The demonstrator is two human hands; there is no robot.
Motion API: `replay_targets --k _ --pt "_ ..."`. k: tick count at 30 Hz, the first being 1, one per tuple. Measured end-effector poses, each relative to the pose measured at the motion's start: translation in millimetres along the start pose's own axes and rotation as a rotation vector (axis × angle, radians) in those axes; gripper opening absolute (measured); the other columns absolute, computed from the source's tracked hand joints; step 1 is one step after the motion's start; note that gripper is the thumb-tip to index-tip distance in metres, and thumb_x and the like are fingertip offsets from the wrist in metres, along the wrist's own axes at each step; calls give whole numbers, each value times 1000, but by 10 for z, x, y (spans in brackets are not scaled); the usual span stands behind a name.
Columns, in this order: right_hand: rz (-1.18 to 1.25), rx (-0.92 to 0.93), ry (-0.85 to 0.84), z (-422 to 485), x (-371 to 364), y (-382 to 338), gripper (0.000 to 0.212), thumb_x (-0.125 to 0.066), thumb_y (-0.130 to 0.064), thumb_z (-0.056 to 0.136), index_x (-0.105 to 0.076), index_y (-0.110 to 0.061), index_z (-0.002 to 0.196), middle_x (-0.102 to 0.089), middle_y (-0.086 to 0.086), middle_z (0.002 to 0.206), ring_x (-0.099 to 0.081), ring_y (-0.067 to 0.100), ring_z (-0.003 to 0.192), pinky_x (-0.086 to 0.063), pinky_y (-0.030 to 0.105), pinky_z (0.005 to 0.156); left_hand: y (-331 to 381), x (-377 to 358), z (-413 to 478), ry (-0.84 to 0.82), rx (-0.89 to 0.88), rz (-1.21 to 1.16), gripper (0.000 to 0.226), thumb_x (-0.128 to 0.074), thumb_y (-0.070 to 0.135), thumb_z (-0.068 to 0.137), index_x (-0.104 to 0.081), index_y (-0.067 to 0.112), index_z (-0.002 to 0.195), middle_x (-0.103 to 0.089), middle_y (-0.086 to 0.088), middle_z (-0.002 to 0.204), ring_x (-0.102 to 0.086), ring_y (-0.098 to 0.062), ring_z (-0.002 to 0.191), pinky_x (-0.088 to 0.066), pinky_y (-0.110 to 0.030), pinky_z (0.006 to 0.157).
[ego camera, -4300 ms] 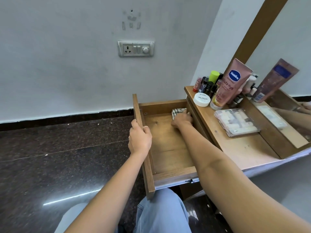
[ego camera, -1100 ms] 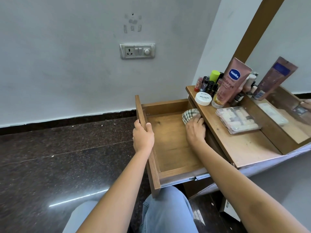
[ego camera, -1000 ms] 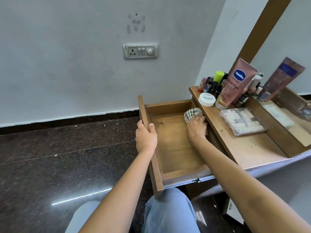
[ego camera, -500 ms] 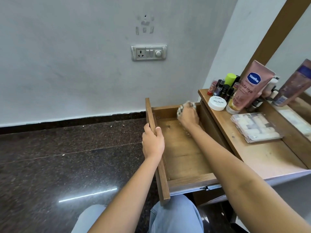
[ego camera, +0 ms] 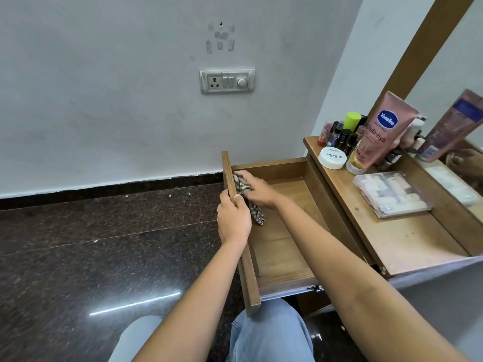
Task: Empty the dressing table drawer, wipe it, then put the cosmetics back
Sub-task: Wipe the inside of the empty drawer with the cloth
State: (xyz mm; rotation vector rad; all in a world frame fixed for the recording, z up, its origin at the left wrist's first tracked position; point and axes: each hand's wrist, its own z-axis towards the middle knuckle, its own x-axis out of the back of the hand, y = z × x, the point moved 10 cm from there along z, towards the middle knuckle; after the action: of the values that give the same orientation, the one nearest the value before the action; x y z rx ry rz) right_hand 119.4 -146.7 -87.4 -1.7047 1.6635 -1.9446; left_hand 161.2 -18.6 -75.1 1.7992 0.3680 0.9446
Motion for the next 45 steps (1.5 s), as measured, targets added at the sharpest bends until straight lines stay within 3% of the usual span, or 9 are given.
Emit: replay_targets --k 8,11,14,17,23,27,31,37,45 --pt "83 -94 -71 -145 20 -60 64 -55 2 84 -35 -23 139 -42 7 148 -39 17 136 -43 28 90 10 5 -2 -3 10 -15 45 -27 32 102 -33 17 145 -50 -16 134 -48 -34 119 -38 -40 90" --pt "169 -63 -91 -431 -17 -112 57 -58 4 81 -39 -15 132 -57 5 131 -59 8 98 -43 17 64 14 12 -13 -6 14 -20 46 -27 32 103 -31 16 146 -49 -17 136 -47 -34 121 -39 -40 91" --pt "221 -63 -107 -756 -129 -34 54 -58 8 78 -42 -7 127 -61 5 110 -59 6 87 -49 14 70 -14 1 -10 -11 29 -28 47 -26 31 103 -29 17 148 -47 -17 139 -47 -34 122 -38 -39 91" --pt "238 -72 -155 -1008 -254 9 56 -55 8 77 -39 -15 125 -64 7 113 -65 20 98 -54 36 85 -21 -16 -7 -12 34 -36 47 -26 30 102 -29 16 147 -46 -17 140 -46 -34 124 -37 -40 95" --pt "181 -119 -235 -1523 -346 13 52 -47 15 81 -41 -17 122 -65 -4 96 -64 -1 67 -48 14 55 -19 -7 -7 -1 20 -28 47 -24 32 102 -30 17 146 -51 -16 134 -49 -34 118 -41 -42 92" --pt "-36 -69 -232 -1726 -362 -42 57 -47 11 75 -48 -26 118 -67 -4 118 -65 14 95 -56 32 75 4 -4 -16 -2 22 -23 46 -24 32 103 -31 16 146 -52 -15 130 -52 -32 113 -40 -37 83" --pt "-163 13 -235 -1868 -368 -175 57 -42 11 72 -54 -19 118 -67 -1 120 -59 11 114 -42 11 76 2 3 -34 -10 19 -4 47 -23 33 103 -30 16 146 -54 -15 127 -54 -33 108 -47 -42 86" --pt "-550 180 -209 -1938 -362 -471 50 -46 4 79 -50 -15 125 -63 6 112 -53 22 105 -38 29 82 -4 6 -27 -9 17 16 48 -23 34 102 -29 17 147 -54 -15 127 -56 -34 107 -48 -47 89" --pt "-400 88 -276 -1991 18 -400 49 -47 5 74 -64 -21 113 -69 -6 105 -59 11 101 -49 33 92 -33 -33 20 -11 14 26 48 -23 34 103 -28 17 147 -55 -13 128 -56 -32 108 -47 -41 85"
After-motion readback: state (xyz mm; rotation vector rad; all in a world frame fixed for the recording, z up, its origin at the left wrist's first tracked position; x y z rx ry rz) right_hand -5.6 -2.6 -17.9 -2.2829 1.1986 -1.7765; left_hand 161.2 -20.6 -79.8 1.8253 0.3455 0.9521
